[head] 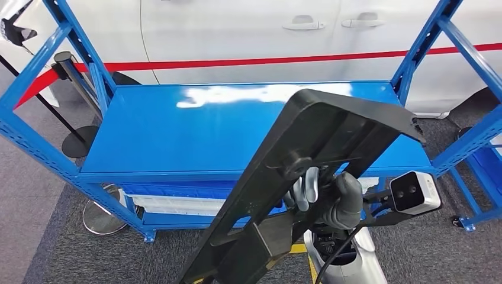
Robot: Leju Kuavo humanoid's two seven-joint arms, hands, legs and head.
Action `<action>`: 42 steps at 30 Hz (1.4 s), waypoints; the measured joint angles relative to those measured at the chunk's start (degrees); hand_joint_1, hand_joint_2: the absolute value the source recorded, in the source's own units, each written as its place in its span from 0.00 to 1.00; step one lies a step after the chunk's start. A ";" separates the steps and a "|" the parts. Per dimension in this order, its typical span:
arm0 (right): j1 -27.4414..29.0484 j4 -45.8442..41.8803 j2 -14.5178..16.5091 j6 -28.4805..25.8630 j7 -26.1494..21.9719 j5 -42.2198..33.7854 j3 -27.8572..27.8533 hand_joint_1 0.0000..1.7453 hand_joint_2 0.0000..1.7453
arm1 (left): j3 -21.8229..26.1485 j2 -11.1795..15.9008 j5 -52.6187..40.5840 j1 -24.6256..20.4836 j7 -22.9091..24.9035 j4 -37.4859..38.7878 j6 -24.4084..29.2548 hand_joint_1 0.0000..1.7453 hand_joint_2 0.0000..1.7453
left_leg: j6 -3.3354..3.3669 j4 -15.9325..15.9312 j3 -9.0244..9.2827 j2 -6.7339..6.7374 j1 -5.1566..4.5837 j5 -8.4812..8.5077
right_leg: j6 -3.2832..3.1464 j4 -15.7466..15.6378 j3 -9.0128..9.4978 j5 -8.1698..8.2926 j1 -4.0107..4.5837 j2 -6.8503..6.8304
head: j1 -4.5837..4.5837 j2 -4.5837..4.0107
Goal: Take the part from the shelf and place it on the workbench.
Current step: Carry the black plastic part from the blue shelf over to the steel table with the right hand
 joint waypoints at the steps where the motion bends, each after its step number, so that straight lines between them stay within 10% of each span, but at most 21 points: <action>1: 0.01 0.00 0.00 0.07 -0.01 0.04 -0.06 1.00 0.00 | 0.01 0.00 0.04 0.02 -0.02 0.00 0.01 0.00 0.00 | -0.36 -0.07 -0.04 -0.01 -0.05 0.27 | -0.36 -0.21 -0.25 0.30 -0.09 -0.02 | 0.03 0.00; 4: -0.02 0.01 0.02 0.26 -0.03 0.35 -0.26 1.00 0.00 | 0.00 0.03 0.30 0.06 -0.05 0.02 0.04 0.00 0.00 | -1.17 3.12 -1.60 -0.09 0.10 -2.97 | -1.70 -0.80 -1.20 1.64 -0.50 -0.32 | -0.03 0.00; 8: 0.07 0.05 0.02 0.21 -0.03 0.62 -0.57 1.00 0.00 | -0.01 0.04 0.38 0.08 -0.05 0.02 0.04 0.00 0.00 | -1.88 15.51 -5.00 -0.08 0.41 -10.28 | -2.13 -0.53 -3.62 3.37 -0.36 -0.46 | -0.09 0.00; 10: 0.11 0.07 0.02 0.10 -0.03 0.62 -0.79 1.00 0.00 | -0.01 0.05 0.44 0.06 -0.05 0.02 0.07 0.00 0.00 | -1.79 13.24 -2.17 -0.08 0.41 -8.22 | -1.95 -0.21 -4.81 4.09 -0.34 -0.45 | -0.09 0.00; 13: 0.11 0.08 0.03 0.11 -0.04 0.58 -1.00 1.00 0.00 | 0.00 0.14 0.64 -0.07 -0.09 0.03 0.20 0.00 0.00 | -0.93 1.63 5.75 -0.11 0.15 -5.55 | -1.32 0.12 -5.87 5.05 -0.21 -0.42 | -0.08 0.00; 15: 0.11 0.22 0.02 0.25 -0.07 0.56 -1.11 1.00 0.00 | 0.00 0.20 0.84 -0.13 -0.14 0.03 0.26 0.00 0.00 | -0.39 -1.36 7.19 -0.14 -0.20 -5.69 | -0.62 0.03 -6.06 5.76 -0.24 -0.49 | -0.07 0.00; 18: 0.10 0.54 0.01 0.35 -0.31 0.54 -1.36 1.00 0.00 | 0.01 0.19 0.99 -0.11 -0.19 0.02 0.34 0.00 0.00 | 0.65 -2.02 6.48 0.07 -0.02 -4.20 | 0.43 0.49 -6.45 5.46 -0.38 -0.39 | -0.04 0.00; 23: 0.29 1.05 -0.03 0.17 -1.22 0.97 -1.92 1.00 0.00 | 0.01 0.20 0.96 -0.09 -0.29 0.02 0.33 0.00 0.00 | 1.48 -2.01 3.26 0.39 0.15 -1.47 | 1.43 14.49 -10.60 -4.50 -0.62 -0.12 | 0.04 0.00; 25: 0.54 1.10 -0.04 0.06 -1.46 1.28 -2.15 1.00 0.00 | -0.01 0.20 0.88 -0.07 -0.22 0.02 0.23 0.00 0.00 | 1.26 -1.46 1.77 0.41 0.17 -0.78 | 1.59 13.75 -8.52 -2.78 -0.78 -0.13 | 0.03 0.00; 29: 0.98 0.60 -0.02 -0.06 -1.87 1.78 -2.29 1.00 0.00 | -0.02 0.20 0.57 -0.11 0.06 0.03 0.13 0.00 0.00 | 0.25 0.02 -0.28 0.35 0.03 0.05 | 0.87 1.02 0.13 -0.33 -0.66 -0.02 | 0.03 0.00; 33: 1.49 0.29 0.01 -0.04 -1.91 1.89 -2.37 1.00 0.00 | -0.03 0.24 0.54 -0.03 0.19 0.05 0.16 0.00 0.00 | -1.16 0.74 -1.03 0.28 0.14 0.10 | -0.97 -0.02 -0.48 0.51 -0.53 -0.10 | 0.02 0.00; 38: 2.15 0.08 0.04 -0.02 -1.91 1.96 -2.40 1.00 0.00 | -0.08 0.28 0.40 0.04 0.22 0.07 0.17 0.00 0.00 | -2.12 14.81 -5.34 0.17 0.45 -9.91 | -2.17 -0.12 -3.53 3.06 -0.46 -0.35 | -0.05 0.00; 40: 2.70 -0.09 0.04 -0.10 -1.92 2.05 -2.44 1.00 0.00 | -0.19 0.28 0.19 0.06 0.28 0.07 0.17 0.00 0.00 | -2.07 15.21 -3.65 0.17 0.45 -8.91 | -2.05 0.06 -4.91 4.00 -0.34 -0.36 | -0.05 0.00; 42: 3.04 -0.43 0.04 -0.14 -1.93 2.16 -2.51 1.00 0.00 | -0.38 0.33 0.00 0.00 0.32 0.07 0.17 0.00 0.00 | -1.53 7.98 1.78 0.15 0.38 -6.30 | -1.81 0.21 -5.91 4.83 -0.27 -0.32 | -0.05 0.00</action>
